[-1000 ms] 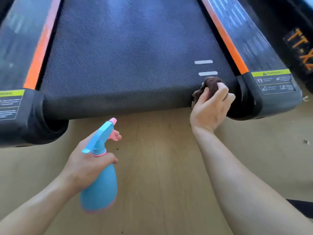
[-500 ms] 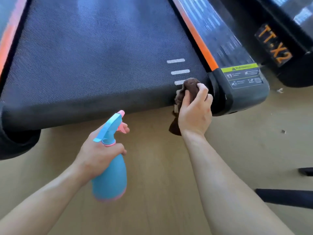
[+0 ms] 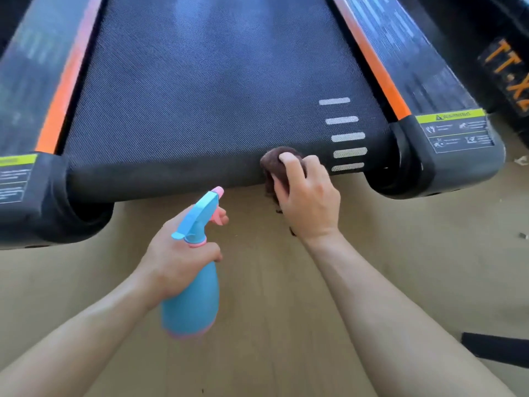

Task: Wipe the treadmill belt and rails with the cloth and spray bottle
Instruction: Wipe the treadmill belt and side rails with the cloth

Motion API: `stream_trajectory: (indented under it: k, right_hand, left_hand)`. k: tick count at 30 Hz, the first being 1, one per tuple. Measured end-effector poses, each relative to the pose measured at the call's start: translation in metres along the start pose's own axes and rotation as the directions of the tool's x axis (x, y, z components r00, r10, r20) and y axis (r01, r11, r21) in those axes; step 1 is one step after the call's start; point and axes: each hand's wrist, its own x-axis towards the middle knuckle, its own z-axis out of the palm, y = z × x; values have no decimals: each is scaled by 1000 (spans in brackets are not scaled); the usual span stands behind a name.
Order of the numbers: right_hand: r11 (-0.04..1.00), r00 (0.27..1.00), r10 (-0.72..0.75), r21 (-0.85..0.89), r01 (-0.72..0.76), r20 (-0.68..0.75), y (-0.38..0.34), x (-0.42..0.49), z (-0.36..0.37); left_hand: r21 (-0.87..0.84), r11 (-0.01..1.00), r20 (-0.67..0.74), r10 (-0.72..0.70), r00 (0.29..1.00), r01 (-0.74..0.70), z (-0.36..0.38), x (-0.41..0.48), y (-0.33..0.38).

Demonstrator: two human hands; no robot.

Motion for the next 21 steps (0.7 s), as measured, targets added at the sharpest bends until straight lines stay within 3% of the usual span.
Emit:
stream_trajectory:
  k: [4, 6, 8, 9, 11, 13, 15, 17, 19, 21]
  right_hand:
    - [926, 918, 376, 86, -367, -125, 34, 15, -5]
    - [910, 900, 413, 109, -401, -141, 16, 14, 4]
    - [960, 958, 269, 111, -259, -96, -16, 10, 12]
    - [990, 993, 111, 96, -106, -48, -28, 5, 16]
    - [972, 972, -231, 45, 229, 42, -43, -2, 21]
    - [933, 931, -358, 1, 359, 69, -38, 3, 22]
    - [963, 962, -266, -39, 268, 53, -20, 4, 15]
    - [999, 999, -31, -11, 32, 21, 6, -3, 6]
    - [983, 987, 155, 92, -159, 54, 27, -16, -5]
    - [964, 974, 200, 157, -215, 107, 31, -34, -13]
  left_hand:
    - [-29, 1000, -43, -4, 999, 3, -13, -15, -12]
    - [-53, 999, -59, -8, 998, 5, -14, -19, -18]
    - [-54, 998, -67, -15, 998, 11, -14, -24, -20]
    - [-56, 998, -67, -21, 998, 17, -14, -25, -19]
    - [-65, 997, -77, -43, 996, 38, -12, -23, -17]
    - [-60, 997, -92, -56, 994, 51, -10, -20, -13]
    - [-57, 998, -84, -45, 995, 40, -6, -18, -9]
    - [-39, 999, -77, -41, 996, 38, -5, -18, -10]
    - [-35, 998, -70, -48, 996, 45, -3, -19, -12]
    - [-38, 998, -58, -50, 997, 48, 0, -19, -13]
